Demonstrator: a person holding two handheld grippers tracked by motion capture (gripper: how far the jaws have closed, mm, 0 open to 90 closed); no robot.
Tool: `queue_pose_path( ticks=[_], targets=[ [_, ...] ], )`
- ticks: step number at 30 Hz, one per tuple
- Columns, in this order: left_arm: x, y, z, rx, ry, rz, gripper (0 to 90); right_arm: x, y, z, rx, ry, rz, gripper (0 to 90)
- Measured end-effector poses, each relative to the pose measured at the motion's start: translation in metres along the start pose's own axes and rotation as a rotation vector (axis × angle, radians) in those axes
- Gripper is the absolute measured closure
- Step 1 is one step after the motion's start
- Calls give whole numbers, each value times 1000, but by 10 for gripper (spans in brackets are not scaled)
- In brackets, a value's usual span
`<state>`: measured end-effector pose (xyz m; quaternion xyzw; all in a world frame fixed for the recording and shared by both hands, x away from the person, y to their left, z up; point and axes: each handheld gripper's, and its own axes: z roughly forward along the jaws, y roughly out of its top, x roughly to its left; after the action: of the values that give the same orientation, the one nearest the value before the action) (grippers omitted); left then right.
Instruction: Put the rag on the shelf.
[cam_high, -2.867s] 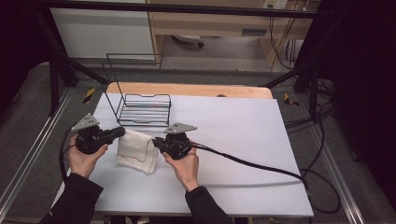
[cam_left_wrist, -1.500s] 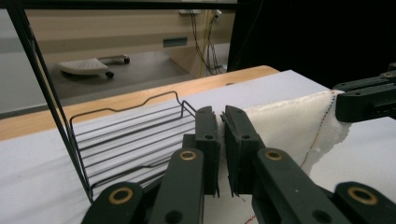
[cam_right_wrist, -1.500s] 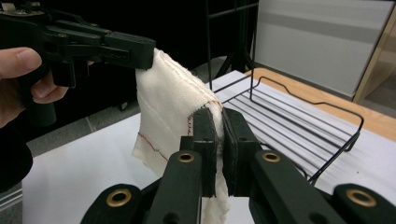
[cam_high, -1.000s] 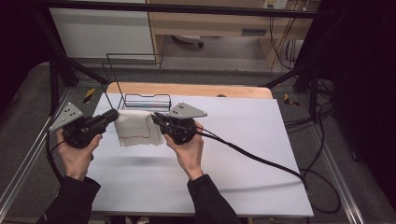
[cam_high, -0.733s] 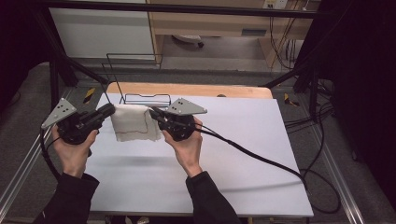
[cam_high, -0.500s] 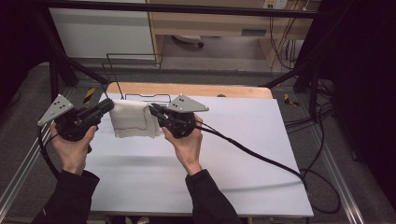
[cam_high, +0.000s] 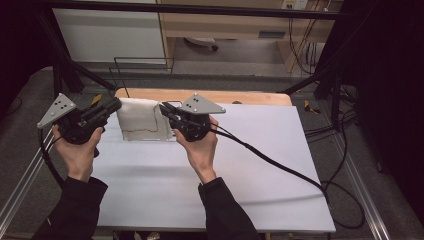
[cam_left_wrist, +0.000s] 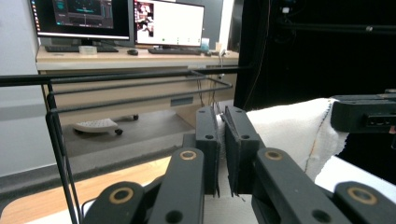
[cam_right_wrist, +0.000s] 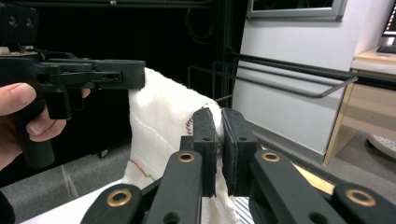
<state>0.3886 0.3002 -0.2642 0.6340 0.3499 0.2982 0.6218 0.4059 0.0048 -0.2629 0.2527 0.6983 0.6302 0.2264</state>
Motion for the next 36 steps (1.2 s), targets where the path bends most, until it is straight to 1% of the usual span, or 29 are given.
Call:
queue_pose_path(
  ticks=[2, 4, 8, 11, 19, 27, 36],
  targets=[
    [0, 3, 0, -10, 0, 3, 844, 0, 3, 1, -7, -4, -3, 851],
    [0, 6, 0, -20, 9, 12, 844, -1, 6, 2, -11, -12, -5, 851],
    [2, 11, 1, -34, 10, -2, 845, -2, 12, 4, -17, -18, -17, 852],
    [3, 15, 2, -42, 13, 2, 845, -2, 17, 6, -26, -17, -15, 852],
    [6, 28, 5, -62, 22, 8, 845, -4, 30, 10, -42, -25, -30, 852],
    [9, 36, 10, -73, 31, 10, 845, -9, 37, 14, -50, -34, -27, 852],
    [14, 47, 12, -106, 40, 5, 846, -12, 51, 22, -76, -42, -36, 852]
  ],
)
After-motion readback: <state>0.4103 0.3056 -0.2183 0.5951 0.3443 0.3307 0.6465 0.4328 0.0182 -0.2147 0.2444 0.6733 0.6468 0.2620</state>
